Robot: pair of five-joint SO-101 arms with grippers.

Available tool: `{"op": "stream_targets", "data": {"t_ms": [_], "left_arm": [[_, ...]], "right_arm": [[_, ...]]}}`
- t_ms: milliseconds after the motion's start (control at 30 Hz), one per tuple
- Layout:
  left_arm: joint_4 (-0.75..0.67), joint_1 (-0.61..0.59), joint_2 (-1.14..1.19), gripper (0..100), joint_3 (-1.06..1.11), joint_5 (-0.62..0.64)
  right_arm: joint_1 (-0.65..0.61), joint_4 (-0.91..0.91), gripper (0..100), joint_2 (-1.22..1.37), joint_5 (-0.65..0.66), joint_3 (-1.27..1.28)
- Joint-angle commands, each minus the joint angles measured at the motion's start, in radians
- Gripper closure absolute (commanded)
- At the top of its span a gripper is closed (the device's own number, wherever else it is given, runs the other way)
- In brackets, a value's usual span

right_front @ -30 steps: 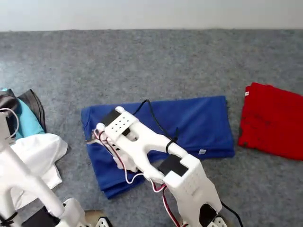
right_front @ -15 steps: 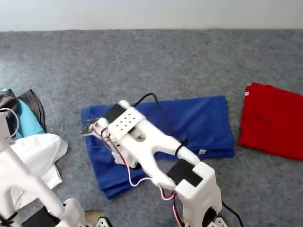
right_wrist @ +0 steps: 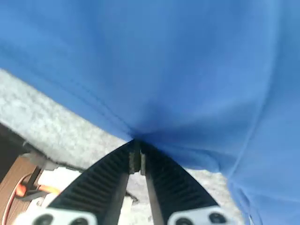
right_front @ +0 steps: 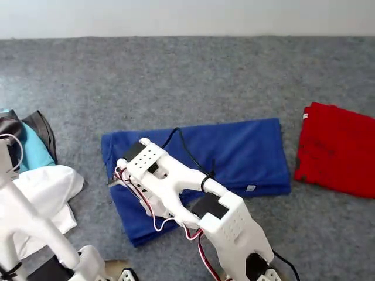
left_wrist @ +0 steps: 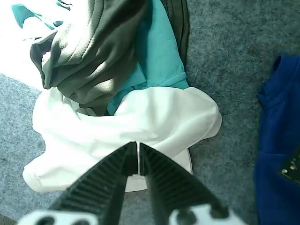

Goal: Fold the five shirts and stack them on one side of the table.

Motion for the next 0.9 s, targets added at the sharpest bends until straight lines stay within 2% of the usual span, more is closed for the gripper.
{"op": "stream_targets", "data": {"t_ms": [0,300,400,500,567,700,867], "left_arm": [[0.014,-0.005,-0.032,98,-0.004,0.000],[0.014,-0.008,-0.032,98,-0.004,0.000],[0.012,-0.038,-0.025,95,-0.005,-0.003],[0.012,-0.072,-0.023,87,-0.005,-0.005],[0.012,-0.092,-0.023,84,-0.004,-0.005],[0.012,-0.095,-0.023,84,-0.004,-0.005],[0.012,-0.092,-0.023,84,-0.004,-0.005]], "right_arm": [[0.008,0.042,98.9,-0.021,0.000,-0.031],[0.004,0.036,98.4,-0.268,-0.009,-0.017],[-0.035,0.015,91.2,-0.364,-0.009,0.037],[-0.108,-0.015,81.3,-0.475,-0.009,0.161],[-0.165,-0.065,79.4,-0.542,-0.009,0.275],[-0.228,-0.278,79.1,-0.627,-0.009,0.466],[-0.282,-0.394,74.5,-0.579,-0.009,0.522]]}}
